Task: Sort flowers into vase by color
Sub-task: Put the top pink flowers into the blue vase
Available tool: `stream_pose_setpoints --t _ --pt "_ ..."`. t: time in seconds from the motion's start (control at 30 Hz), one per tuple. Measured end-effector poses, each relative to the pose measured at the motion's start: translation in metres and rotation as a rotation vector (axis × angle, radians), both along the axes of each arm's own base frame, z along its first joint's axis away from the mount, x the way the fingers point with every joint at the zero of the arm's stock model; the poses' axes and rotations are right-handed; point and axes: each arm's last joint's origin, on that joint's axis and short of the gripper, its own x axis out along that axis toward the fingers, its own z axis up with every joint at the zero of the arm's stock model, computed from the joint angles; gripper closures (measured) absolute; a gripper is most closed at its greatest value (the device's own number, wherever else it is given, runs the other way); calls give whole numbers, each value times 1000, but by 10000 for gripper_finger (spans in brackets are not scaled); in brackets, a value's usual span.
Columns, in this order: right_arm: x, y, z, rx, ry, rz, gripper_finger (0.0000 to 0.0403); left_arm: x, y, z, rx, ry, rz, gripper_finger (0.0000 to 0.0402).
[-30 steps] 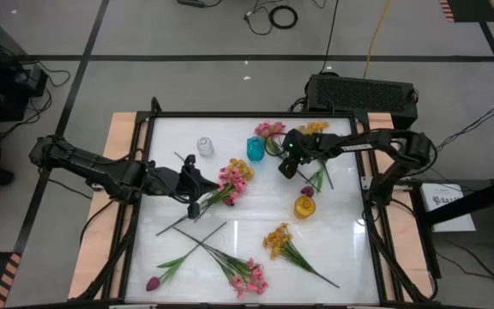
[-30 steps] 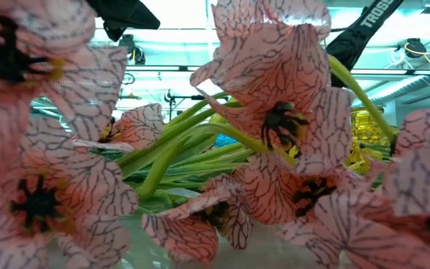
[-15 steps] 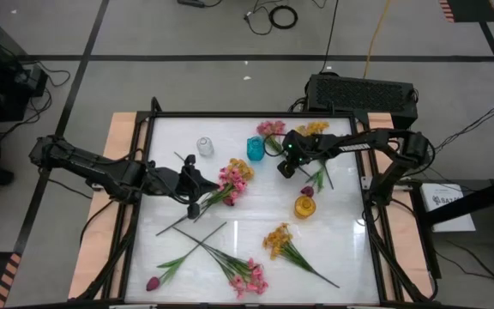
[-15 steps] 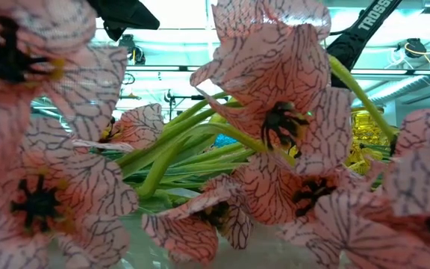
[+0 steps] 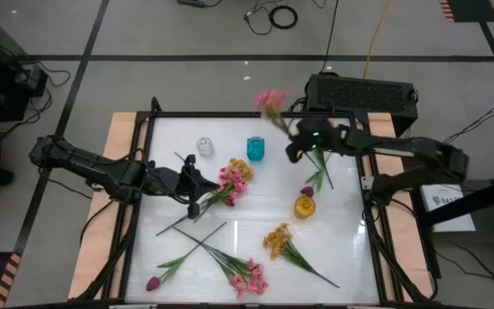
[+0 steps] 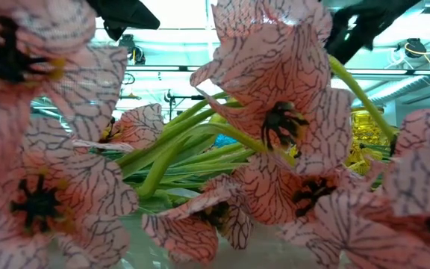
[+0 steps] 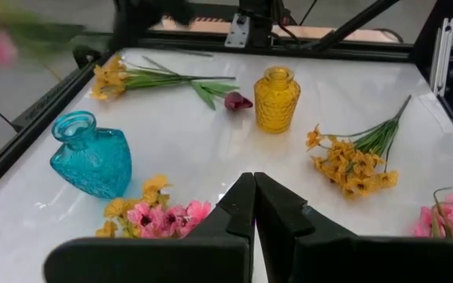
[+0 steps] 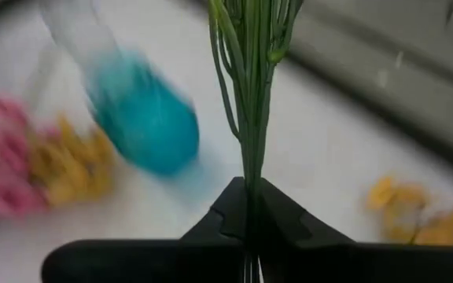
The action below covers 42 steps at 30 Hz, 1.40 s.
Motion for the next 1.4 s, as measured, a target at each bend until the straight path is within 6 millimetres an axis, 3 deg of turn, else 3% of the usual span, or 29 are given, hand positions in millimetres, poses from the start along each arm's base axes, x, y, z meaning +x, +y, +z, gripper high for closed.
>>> stream_pose_setpoints --t 0.23,0.43,0.6,0.8,1.0,1.4 --pt "-22 27 70 -225 -386 84 397 7 -1 9 -22 -114 15 389" --pt "-14 55 91 -268 -594 211 397 27 -1 7 -25 -208 65 371" --pt "12 80 86 -258 -666 344 397 47 0 -2 -46 -255 77 336" --pt "38 104 77 -261 -746 439 397 62 0 -12 -48 -286 74 256" --pt "54 109 75 -246 -906 435 397 73 -2 -14 -50 -359 69 190" --pt "83 112 48 -230 -998 472 397 87 3 -28 -91 -377 119 178"
